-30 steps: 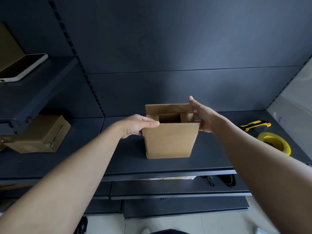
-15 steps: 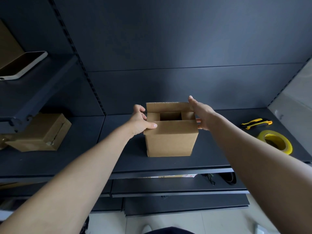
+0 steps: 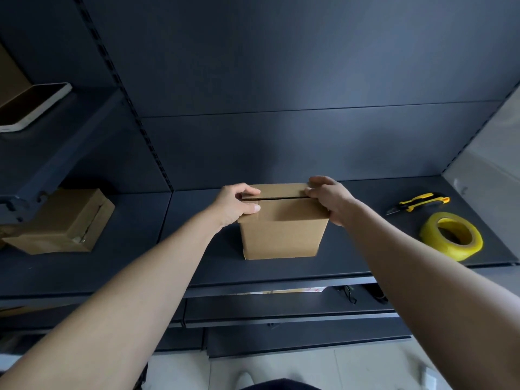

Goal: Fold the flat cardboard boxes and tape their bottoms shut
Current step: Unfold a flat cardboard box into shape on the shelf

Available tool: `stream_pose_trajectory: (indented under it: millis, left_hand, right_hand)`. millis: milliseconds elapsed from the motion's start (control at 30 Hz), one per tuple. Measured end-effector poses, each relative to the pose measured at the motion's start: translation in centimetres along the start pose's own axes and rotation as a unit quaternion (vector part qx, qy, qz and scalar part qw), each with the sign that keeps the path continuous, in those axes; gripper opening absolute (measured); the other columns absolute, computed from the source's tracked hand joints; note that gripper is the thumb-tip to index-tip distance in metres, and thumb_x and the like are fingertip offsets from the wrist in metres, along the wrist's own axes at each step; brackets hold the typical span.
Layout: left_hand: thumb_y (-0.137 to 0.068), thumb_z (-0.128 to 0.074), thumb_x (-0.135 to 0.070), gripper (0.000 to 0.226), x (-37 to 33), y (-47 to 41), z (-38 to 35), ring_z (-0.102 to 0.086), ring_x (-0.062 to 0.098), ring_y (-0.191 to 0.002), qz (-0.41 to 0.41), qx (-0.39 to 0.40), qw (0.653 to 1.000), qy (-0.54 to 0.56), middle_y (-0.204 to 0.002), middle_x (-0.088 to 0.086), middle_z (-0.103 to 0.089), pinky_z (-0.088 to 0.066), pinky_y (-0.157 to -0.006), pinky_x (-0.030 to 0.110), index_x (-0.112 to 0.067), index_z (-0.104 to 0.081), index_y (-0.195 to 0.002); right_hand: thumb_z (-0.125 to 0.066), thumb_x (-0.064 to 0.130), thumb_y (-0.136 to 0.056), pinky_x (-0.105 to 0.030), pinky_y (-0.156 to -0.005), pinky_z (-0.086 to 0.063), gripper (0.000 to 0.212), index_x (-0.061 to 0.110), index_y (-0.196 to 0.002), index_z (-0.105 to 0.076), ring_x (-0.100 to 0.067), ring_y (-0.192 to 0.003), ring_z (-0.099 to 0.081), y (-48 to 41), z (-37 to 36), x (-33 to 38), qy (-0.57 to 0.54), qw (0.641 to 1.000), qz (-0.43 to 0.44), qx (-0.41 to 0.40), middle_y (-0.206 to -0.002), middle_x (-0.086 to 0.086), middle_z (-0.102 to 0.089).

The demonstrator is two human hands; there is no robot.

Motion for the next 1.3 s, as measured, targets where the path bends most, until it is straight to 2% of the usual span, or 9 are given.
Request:
stream_pose_trajectory:
  millis: [100,200,300,433,733,1033,1133,1200,1300]
  left_hand:
    - [-0.085,-0.068,-0.006,0.032,0.7,0.3,-0.3,-0.057,0.012,-0.076,0.022,0.011,0.999,0.03,-0.095,-0.004,-0.058,-0.053,-0.083,0.035,-0.021,-0.066,-0.114]
    - [-0.087,-0.067,-0.008,0.029,0.9,0.3,-0.3,-0.054,0.005,-0.067,0.029,0.01,0.999,0.042,-0.084,-0.007,-0.059,-0.052,-0.078,0.031,-0.018,-0.068,-0.114]
    - [-0.084,-0.072,-0.013,0.023,0.8,0.0,0.1,-0.057,0.013,-0.077,0.027,-0.025,0.998,0.041,-0.087,-0.005,-0.063,-0.05,-0.073,0.031,-0.017,-0.072,-0.106]
    - [-0.08,-0.075,-0.012,0.018,0.8,-0.6,0.2,-0.058,0.009,-0.077,0.03,-0.053,0.997,0.043,-0.083,-0.006,-0.063,-0.048,-0.062,0.022,-0.012,-0.073,-0.098]
    - [-0.081,-0.072,-0.01,0.004,0.4,-1.5,0.0,-0.051,0.006,-0.065,0.027,-0.059,0.998,0.022,-0.072,-0.007,-0.06,-0.036,-0.051,0.017,-0.009,-0.068,-0.083]
    - [-0.08,-0.074,-0.019,0.027,0.5,-3.6,-1.2,-0.048,0.014,-0.076,0.011,-0.023,0.999,-0.03,-0.106,0.01,-0.052,-0.037,-0.063,0.023,-0.022,-0.05,-0.066]
    - [-0.077,-0.075,-0.018,0.027,-0.3,-4.2,-1.1,-0.053,0.021,-0.093,0.013,-0.019,0.995,-0.096,-0.112,0.01,-0.057,-0.041,-0.074,0.025,-0.022,-0.053,-0.063]
    - [-0.079,-0.072,-0.019,0.018,-1.9,-4.1,-1.0,-0.044,0.023,-0.115,-0.011,-0.042,0.976,-0.211,-0.121,0.001,-0.051,-0.041,-0.088,0.028,-0.022,-0.059,-0.067]
    - [-0.084,-0.068,-0.017,0.003,-5.0,-3.5,-3.0,-0.044,0.018,-0.117,-0.112,-0.035,0.953,-0.28,-0.124,-0.005,-0.049,-0.033,-0.09,0.022,-0.017,-0.07,-0.086]
  right_hand:
    - [-0.064,0.009,-0.089,-0.035,-0.094,-0.051,0.044,0.024,-0.13,-0.054,-0.021,-0.105,-0.059,-0.3,0.0,0.0,0.008,1.0,-0.01,-0.007,-0.122,-0.003,-0.056]
    - [-0.062,0.004,-0.089,-0.041,-0.096,-0.052,0.038,0.021,-0.123,-0.059,-0.023,-0.102,-0.061,-0.4,0.0,0.2,0.015,0.999,-0.023,-0.023,-0.113,-0.007,-0.06]
    - [-0.062,0.003,-0.089,-0.041,-0.095,-0.052,0.035,0.02,-0.119,-0.061,-0.022,-0.094,-0.06,-0.5,0.1,0.2,0.02,0.999,-0.02,-0.029,-0.106,-0.006,-0.06]
    - [-0.064,0.013,-0.089,-0.04,-0.095,-0.052,0.031,0.024,-0.118,-0.06,-0.023,-0.102,-0.061,-0.5,0.1,0.2,0.037,0.999,0.002,-0.026,-0.115,-0.004,-0.06]
    - [-0.057,0.029,-0.095,-0.036,-0.1,-0.047,0.052,0.026,-0.143,-0.037,-0.021,-0.111,-0.056,-0.3,-0.4,-0.1,0.09,0.993,0.078,-0.029,-0.128,-0.001,-0.048]
    - [-0.056,0.028,-0.096,-0.028,-0.09,-0.045,0.052,0.022,-0.144,-0.038,-0.016,-0.103,-0.051,0.6,-0.4,0.8,0.128,0.986,0.094,-0.058,-0.13,-0.003,-0.047]
    - [-0.058,0.027,-0.094,-0.03,-0.092,-0.046,0.052,0.022,-0.143,-0.04,-0.016,-0.103,-0.052,0.8,-0.3,0.8,0.118,0.987,0.091,-0.062,-0.133,-0.004,-0.047]
    - [-0.059,0.026,-0.094,-0.03,-0.093,-0.046,0.052,0.021,-0.142,-0.041,-0.016,-0.104,-0.052,0.8,-0.2,0.8,0.118,0.986,0.094,-0.065,-0.134,-0.004,-0.048]
    - [-0.06,0.025,-0.093,-0.03,-0.092,-0.046,0.052,0.02,-0.141,-0.042,-0.016,-0.102,-0.053,0.5,-0.2,0.9,0.115,0.986,0.098,-0.064,-0.134,-0.005,-0.05]
Point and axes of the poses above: each hand's wrist, its own y-axis away from the middle knuckle, its own z-axis out of the back of the hand, x = y × z, the point moved 10 cm from there along -y, towards the middle knuckle
